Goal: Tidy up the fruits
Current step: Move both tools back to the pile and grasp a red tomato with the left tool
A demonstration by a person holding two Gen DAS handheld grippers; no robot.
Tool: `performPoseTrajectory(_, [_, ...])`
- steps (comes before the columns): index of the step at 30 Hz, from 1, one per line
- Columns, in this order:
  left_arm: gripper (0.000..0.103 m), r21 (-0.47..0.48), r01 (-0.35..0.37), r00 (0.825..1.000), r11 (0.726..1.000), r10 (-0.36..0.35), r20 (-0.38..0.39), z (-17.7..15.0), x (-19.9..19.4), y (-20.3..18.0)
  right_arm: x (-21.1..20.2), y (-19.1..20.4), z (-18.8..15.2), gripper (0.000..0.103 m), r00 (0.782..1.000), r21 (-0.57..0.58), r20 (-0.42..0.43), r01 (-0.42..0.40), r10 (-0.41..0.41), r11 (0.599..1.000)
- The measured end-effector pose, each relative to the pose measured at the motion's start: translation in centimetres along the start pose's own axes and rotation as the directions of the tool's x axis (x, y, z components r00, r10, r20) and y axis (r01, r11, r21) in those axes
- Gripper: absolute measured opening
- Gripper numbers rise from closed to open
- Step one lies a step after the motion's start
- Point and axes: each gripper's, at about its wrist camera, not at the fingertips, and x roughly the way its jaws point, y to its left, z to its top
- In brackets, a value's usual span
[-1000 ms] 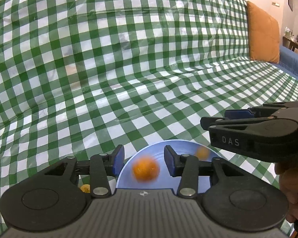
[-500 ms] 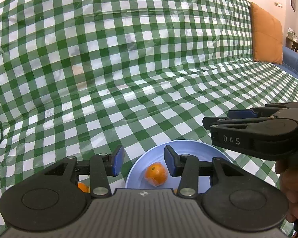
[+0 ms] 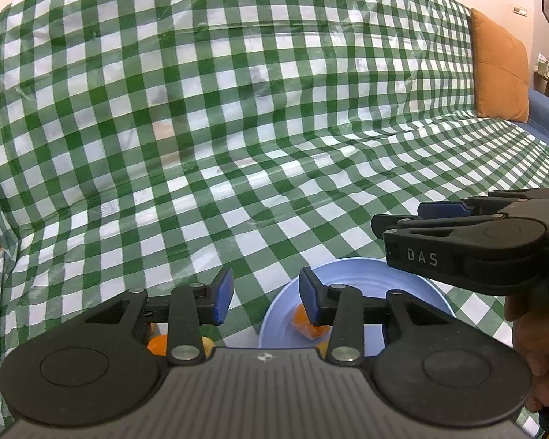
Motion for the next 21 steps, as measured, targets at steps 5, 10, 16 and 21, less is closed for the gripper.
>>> performPoseTrajectory(5, [0.038, -0.011, -0.022, 1.000, 1.000, 0.022, -0.003, -0.2, -0.5, 1.2, 0.0, 0.9, 0.1, 0.047, 1.000, -0.003, 0.000, -0.008, 0.008, 1.000])
performPoseTrajectory(10, [0.032, -0.054, -0.062, 0.998, 0.997, 0.060, -0.034, -0.6, -0.9, 4.0, 0.1, 2.0, 0.2, 0.047, 1.000, -0.012, 0.002, -0.019, 0.019, 1.000])
performPoseTrajectory(16, [0.032, -0.094, -0.120, 0.990, 0.988, 0.112, -0.087, -1.9, -1.3, 7.6, 0.2, 3.7, 0.4, 0.047, 0.999, -0.023, 0.004, -0.039, 0.039, 0.999])
performPoseTrajectory(21, [0.032, -0.140, -0.150, 0.984, 0.979, 0.133, -0.122, -3.2, -2.1, 10.9, 0.5, 5.0, 0.6, 0.047, 0.998, -0.019, 0.002, -0.058, 0.058, 0.998])
